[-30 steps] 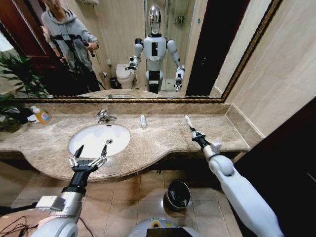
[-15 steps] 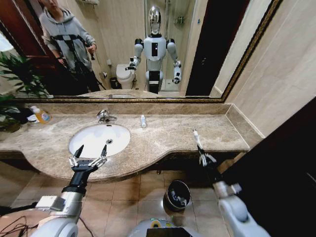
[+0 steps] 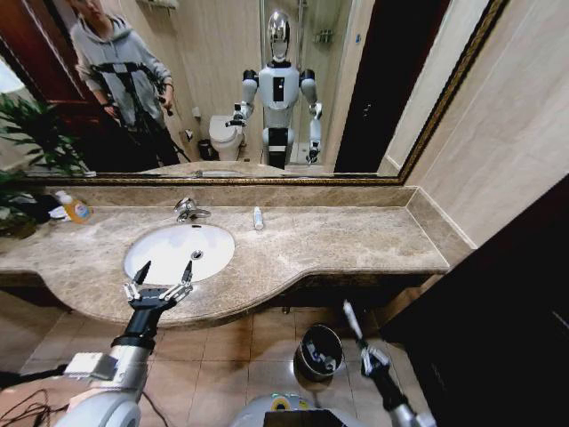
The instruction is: Pick up the trash from the sink and place it in the trash bin.
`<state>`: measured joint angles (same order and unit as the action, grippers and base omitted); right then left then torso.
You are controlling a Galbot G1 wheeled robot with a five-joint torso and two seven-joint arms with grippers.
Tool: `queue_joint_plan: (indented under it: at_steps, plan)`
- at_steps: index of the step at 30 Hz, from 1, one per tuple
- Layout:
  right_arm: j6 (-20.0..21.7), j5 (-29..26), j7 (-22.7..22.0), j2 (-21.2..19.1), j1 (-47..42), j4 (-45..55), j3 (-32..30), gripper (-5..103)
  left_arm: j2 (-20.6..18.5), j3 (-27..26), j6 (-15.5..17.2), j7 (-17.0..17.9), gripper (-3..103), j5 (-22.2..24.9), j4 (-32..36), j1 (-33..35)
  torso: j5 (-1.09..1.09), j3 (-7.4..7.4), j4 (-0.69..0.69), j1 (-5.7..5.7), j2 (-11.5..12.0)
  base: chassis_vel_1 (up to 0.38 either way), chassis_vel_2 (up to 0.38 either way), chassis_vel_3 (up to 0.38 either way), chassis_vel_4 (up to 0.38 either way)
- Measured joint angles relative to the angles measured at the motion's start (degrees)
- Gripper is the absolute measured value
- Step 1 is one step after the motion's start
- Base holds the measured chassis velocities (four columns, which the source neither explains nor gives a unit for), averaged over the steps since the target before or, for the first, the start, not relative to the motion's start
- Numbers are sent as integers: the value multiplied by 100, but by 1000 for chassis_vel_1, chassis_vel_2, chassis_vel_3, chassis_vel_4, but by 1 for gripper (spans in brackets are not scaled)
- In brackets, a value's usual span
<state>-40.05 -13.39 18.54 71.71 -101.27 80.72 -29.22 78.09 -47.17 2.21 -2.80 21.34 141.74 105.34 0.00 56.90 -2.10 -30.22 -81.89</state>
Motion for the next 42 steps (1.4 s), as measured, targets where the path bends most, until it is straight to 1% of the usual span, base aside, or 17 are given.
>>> queue_joint_plan:
  at_steps: [2, 3, 4, 6, 7, 9, 10, 12, 13, 14, 16, 17, 19, 24, 27, 39, 42]
  plan:
    - [122, 517, -41, 91, 193, -417, 53, 0, 0, 0, 0, 1, 100, 0, 0, 0, -1, 0, 0, 0, 0, 0, 0, 0, 0]
    - [122, 517, -41, 91, 193, -417, 53, 0, 0, 0, 0, 1, 100, 0, 0, 0, -1, 0, 0, 0, 0, 0, 0, 0, 0]
    - [289, 875, -91, 195, 432, -747, 83, 0, 0, 0, 0, 0, 100, 0, 0, 0, -1, 0, 0, 0, 0, 0, 0, 0, 0]
    - [413, 1045, -138, 264, 599, -932, 102, 0, 0, 0, 0, 0, 100, 0, 0, 0, 1, 0, -1, 0, 1, 0, 0, 0, 0]
    - [575, 1241, -231, 332, 768, -1098, 119, 0, 0, 1, 0, -1, 100, 0, 0, 0, 0, 0, -1, -1, 1, 0, 0, 0, 0]
    - [1239, 1831, -602, 501, 1187, -1420, 131, 0, 0, 0, 0, 0, 100, 0, 0, 0, -1, 0, -1, -1, 1, 0, 0, 0, 0]
    - [1239, 1831, -602, 501, 1187, -1420, 131, 0, 0, 0, 0, 0, 100, 0, 0, 0, -1, 0, -1, -1, 1, 0, 0, 0, 0]
    - [1856, 2215, -840, 617, 1514, -1681, 144, 0, 0, 0, 0, 1, 100, 0, 0, 0, 0, 1, -1, -1, 1, 0, 0, 0, 0]
    - [2036, 2326, -888, 645, 1627, -1782, 146, 0, 0, 0, 0, 0, 100, 0, 0, 0, -1, 1, -1, -1, 1, 0, 0, 0, 0]
    - [2036, 2326, -888, 645, 1627, -1782, 146, 0, 0, 0, 0, 0, 100, 0, 0, 0, -1, 1, -1, -1, 1, 0, 0, 0, 0]
    - [2447, 2709, -966, 704, 1930, -2050, 138, 0, 0, 0, 0, 0, 100, 0, 0, 0, 0, 1, -1, -1, 1, 0, 0, 0, 0]
    - [2447, 2709, -966, 704, 1930, -2050, 138, 0, 0, 0, 0, 0, 100, 0, 0, 0, 0, 1, -1, -1, 1, 0, 0, 0, 0]
    - [2687, 2909, -989, 715, 2111, -2190, 154, 0, 0, 0, 0, 1, 100, 0, 0, 0, -1, 1, -2, -1, 1, 0, 0, 0, 0]
    - [2843, 3009, -1025, 755, 2216, -2251, 201, 0, 0, 0, 0, 0, 100, 0, 0, 0, -1, 1, -1, -1, 1, 0, 0, 0, 0]
    - [2878, 3214, -1047, 819, 2311, -2345, 225, 0, 0, 0, 0, 0, 100, 0, 0, 0, -1, 1, -1, -1, 1, 0, 0, 0, 0]
    - [2823, 3389, -1187, 931, 2646, -2643, 280, -2, 0, 0, 0, 0, 100, 0, 0, 0, -1, 1, -1, -1, 1, 0, 0, 0, 0]
    - [2804, 3393, -1187, 934, 2674, -2688, 287, 14, 0, 0, 0, 0, 100, 0, 0, 0, -1, 1, -1, -1, 1, 0, 0, 0, 0]
